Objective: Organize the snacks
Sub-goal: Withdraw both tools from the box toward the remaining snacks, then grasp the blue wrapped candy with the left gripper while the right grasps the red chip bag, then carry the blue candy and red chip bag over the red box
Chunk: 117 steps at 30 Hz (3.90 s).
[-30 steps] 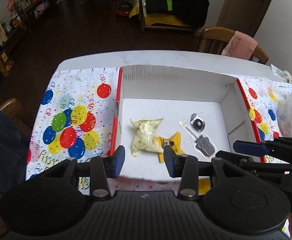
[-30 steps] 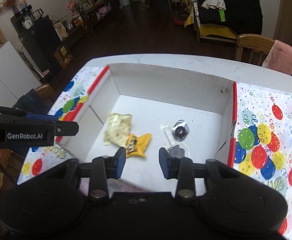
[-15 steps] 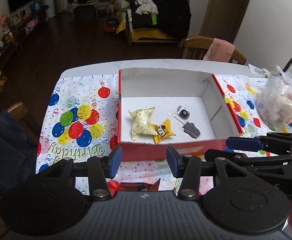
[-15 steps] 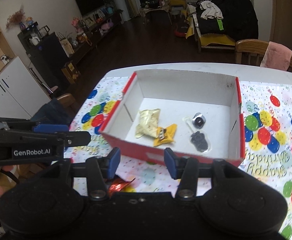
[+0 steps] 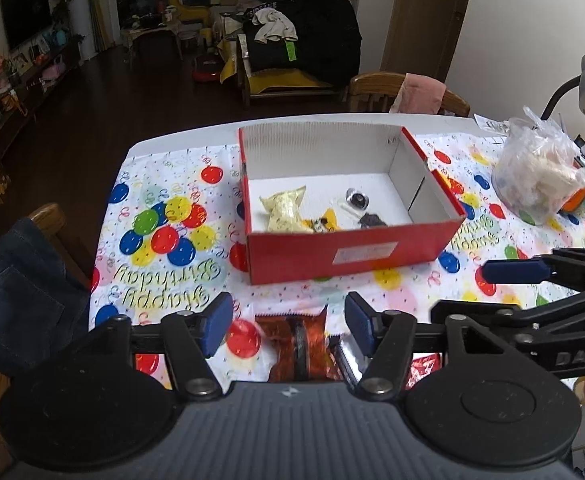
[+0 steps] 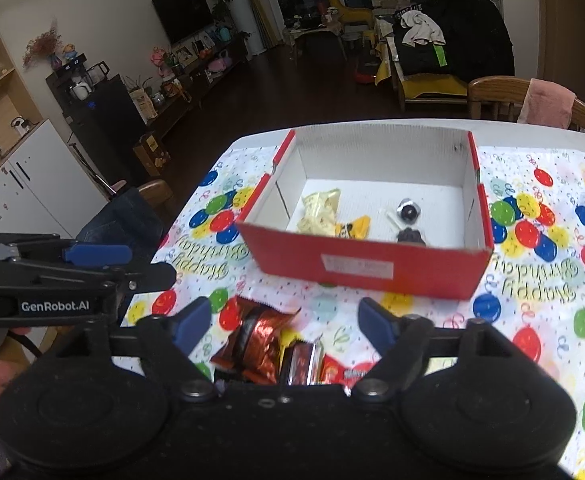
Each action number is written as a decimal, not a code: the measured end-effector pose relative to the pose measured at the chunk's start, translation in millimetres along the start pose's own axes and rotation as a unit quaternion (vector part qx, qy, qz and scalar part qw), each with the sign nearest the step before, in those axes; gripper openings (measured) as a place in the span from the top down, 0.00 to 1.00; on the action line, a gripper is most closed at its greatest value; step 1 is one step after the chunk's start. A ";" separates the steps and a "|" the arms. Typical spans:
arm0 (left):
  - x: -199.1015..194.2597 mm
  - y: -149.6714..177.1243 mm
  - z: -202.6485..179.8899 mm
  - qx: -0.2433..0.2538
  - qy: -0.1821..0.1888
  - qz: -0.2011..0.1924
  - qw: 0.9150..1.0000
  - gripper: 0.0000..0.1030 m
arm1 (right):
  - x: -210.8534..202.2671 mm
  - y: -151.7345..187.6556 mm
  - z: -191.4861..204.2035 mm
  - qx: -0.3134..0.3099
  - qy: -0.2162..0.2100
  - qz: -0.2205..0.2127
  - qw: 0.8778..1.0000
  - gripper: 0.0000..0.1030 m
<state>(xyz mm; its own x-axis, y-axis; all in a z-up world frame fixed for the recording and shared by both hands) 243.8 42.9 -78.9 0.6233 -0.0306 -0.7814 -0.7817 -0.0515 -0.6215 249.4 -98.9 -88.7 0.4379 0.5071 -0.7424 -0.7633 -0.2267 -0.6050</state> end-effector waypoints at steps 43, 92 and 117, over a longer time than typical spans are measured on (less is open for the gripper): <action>38.3 154.8 35.9 -0.055 -0.009 0.091 0.994 0.21 | 74.9 106.5 -19.0 -0.339 -0.010 0.119 0.933 0.03; 79.9 188.8 34.8 -0.070 0.035 0.133 0.988 0.89 | 88.6 140.9 -43.0 -0.232 0.057 0.154 0.959 0.29; 25.4 118.4 51.9 -0.151 0.039 0.072 0.985 0.89 | 17.9 73.3 -46.6 -0.075 0.099 0.040 0.991 0.29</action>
<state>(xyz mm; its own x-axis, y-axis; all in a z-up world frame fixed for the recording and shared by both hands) 166.0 87.8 -175.2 0.5158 -0.1358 -0.8459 -0.8275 -0.3346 -0.4509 223.4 -145.2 -159.8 0.4744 0.3119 -0.8232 -0.7273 -0.3881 -0.5661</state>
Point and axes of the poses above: each gripper's, at about its wrist camera, not at the fingertips, and x roughly the way its jaws point, z to its left, y to its underside, the point moved 10 cm from there along x, roughly the way its jaws point
